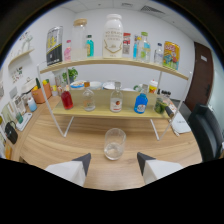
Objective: Make me a cup of Mojito.
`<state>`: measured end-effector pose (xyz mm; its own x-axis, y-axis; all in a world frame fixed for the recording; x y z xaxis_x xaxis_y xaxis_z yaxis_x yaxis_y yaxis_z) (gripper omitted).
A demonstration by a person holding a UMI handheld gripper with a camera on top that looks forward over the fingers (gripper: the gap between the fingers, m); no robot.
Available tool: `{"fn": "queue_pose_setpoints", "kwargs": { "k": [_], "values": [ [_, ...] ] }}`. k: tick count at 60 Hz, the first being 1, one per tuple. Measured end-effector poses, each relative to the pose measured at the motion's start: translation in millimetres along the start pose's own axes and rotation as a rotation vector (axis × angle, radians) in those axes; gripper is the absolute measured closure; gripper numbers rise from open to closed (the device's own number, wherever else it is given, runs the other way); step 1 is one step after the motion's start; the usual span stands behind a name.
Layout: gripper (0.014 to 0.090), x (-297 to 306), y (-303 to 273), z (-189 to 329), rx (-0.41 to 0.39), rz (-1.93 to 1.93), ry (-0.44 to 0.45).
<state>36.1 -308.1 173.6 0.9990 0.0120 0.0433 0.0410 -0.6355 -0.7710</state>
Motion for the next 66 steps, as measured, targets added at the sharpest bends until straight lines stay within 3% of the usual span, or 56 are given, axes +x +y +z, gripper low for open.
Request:
{"fn": "queue_pose_setpoints", "kwargs": {
  "k": [21, 37, 52, 66],
  "values": [
    [0.0186, 5, 30, -19, -0.037, 0.019, 0.008],
    [0.0186, 50, 46, -26, -0.011, 0.009, -0.009],
    [0.0186, 115, 7, -9, 0.042, 0.012, -0.034],
    [0.0194, 158, -50, 37, 0.075, 0.05, -0.062]
  ]
}}
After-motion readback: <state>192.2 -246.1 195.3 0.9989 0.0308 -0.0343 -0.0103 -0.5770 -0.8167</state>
